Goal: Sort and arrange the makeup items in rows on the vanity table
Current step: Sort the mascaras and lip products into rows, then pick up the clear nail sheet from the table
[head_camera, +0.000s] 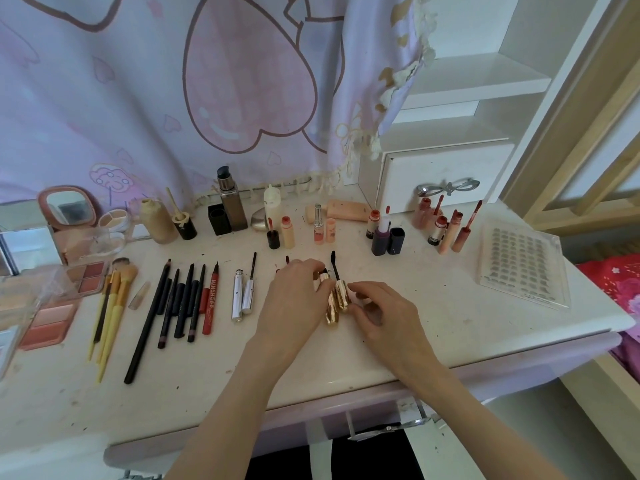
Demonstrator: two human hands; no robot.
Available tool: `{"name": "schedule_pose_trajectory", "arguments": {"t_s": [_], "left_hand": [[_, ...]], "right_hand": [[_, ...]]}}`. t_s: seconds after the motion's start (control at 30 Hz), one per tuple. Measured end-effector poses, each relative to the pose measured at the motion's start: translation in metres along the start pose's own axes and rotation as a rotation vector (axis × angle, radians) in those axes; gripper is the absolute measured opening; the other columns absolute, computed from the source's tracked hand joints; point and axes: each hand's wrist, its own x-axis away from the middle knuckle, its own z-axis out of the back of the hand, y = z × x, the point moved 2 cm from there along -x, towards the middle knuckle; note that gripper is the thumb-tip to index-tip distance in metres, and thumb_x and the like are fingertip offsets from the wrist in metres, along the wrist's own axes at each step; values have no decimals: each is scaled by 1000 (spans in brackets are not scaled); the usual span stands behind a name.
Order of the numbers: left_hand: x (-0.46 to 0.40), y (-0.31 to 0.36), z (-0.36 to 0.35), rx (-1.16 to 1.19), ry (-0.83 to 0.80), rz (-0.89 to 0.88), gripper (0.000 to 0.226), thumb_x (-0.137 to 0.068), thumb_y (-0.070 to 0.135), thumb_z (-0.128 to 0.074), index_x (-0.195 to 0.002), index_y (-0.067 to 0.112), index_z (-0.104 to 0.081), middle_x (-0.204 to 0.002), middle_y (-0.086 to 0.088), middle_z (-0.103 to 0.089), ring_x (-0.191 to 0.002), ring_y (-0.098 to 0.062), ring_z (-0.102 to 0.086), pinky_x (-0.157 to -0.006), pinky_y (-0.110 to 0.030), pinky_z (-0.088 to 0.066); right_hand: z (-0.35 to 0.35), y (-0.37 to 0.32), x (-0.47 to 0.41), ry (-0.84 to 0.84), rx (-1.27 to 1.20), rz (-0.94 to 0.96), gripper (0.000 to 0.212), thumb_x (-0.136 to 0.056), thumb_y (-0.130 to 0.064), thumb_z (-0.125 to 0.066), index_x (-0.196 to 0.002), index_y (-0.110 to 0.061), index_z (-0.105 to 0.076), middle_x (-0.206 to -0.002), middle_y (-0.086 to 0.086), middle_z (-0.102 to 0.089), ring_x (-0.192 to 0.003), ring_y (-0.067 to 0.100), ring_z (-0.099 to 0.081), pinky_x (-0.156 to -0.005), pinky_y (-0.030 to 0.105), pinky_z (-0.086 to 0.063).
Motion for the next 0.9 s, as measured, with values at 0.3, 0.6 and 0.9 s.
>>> {"name": "schedule_pose_trajectory", "arguments": {"t_s": [0.3,0.6,0.9], "left_hand": [[8,48,-28,20,16,-337,29,-95,27,-47,-121,20,-57,-112,3,-55,-104,-10,-46,-85,-17,-34],[12,117,-100,-213,-261,-699,41,-98,22,-38,-139,17,-39,-147,-3,-34,-136,-18,-22,-106,-35,-24],[8,108,-118,-477,-282,-470,53,-100,37,-22,-147,17,-11,-156,-6,-3,-144,-25,7,-116,-43,4]], "right_hand": [[59,34,21,189,55,-63,20,-86,-3,-62,-104,-9,-68,-96,-3,-66,-78,5,-57,-77,1,-38],[138,118,22,320,482,-319,36,-85,-10,-66,-120,-2,-61,-129,22,-55,-124,42,-44,-103,50,-32],[137,139,35,206,499,-380,42,-88,-20,-61,-128,-7,-55,-139,21,-45,-133,39,-34,-109,49,-26]]}}
